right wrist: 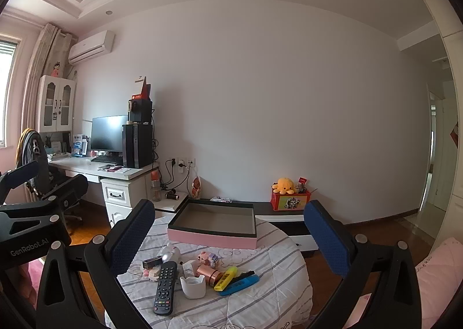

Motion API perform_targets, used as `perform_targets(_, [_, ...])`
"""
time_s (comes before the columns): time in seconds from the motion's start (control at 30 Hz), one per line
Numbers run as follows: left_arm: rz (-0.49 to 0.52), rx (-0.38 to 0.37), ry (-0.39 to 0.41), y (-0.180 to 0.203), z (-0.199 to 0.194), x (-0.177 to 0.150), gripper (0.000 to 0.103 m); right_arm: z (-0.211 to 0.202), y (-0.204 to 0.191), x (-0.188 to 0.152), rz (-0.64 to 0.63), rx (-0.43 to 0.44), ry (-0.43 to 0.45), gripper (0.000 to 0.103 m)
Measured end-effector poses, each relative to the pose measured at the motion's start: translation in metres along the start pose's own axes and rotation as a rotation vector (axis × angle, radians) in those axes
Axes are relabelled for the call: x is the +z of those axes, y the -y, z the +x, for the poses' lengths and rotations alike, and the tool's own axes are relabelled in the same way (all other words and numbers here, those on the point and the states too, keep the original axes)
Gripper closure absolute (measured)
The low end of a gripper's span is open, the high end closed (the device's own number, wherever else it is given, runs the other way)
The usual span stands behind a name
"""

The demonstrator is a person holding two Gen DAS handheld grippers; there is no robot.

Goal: Organize rigid objects

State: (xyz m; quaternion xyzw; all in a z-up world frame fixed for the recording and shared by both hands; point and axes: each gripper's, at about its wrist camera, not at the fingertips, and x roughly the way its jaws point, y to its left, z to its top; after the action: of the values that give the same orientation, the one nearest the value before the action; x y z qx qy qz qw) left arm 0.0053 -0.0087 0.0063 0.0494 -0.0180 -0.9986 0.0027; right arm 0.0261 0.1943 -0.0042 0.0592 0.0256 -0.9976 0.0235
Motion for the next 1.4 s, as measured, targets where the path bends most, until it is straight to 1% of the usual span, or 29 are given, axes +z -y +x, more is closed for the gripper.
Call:
perform_targets(0.37, [-0.004, 0.009, 0.0, -0.0029, -0.0013, -0.0003, 0.0, 0.0005, -0.0044, -0.0004, -0.008, 0.011, 0.009, 0.0])
perform_targets(0.47, [-0.004, 0.012, -0.002, -0.0027, -0.0015, -0.0001, 0.0, -0.0018, -0.0051, -0.0001, -0.008, -0.003, 0.018, 0.0])
perform_targets(0.57, [-0.007, 0.014, -0.005, -0.0042, -0.0024, 0.0001, 0.0, -0.0048, -0.0056, 0.0002, -0.014, -0.045, 0.035, 0.0])
perform_targets(0.63, [-0.005, 0.013, -0.006, -0.0044, -0.0025, -0.0003, 0.0, -0.0071, -0.0055, 0.0018, -0.013, -0.055, 0.044, 0.0])
perform_targets(1.4, [0.011, -0.002, -0.021, -0.0003, -0.0025, -0.0053, 0.0, -0.0092, -0.006, -0.0021, -0.009, -0.053, 0.042, 0.0])
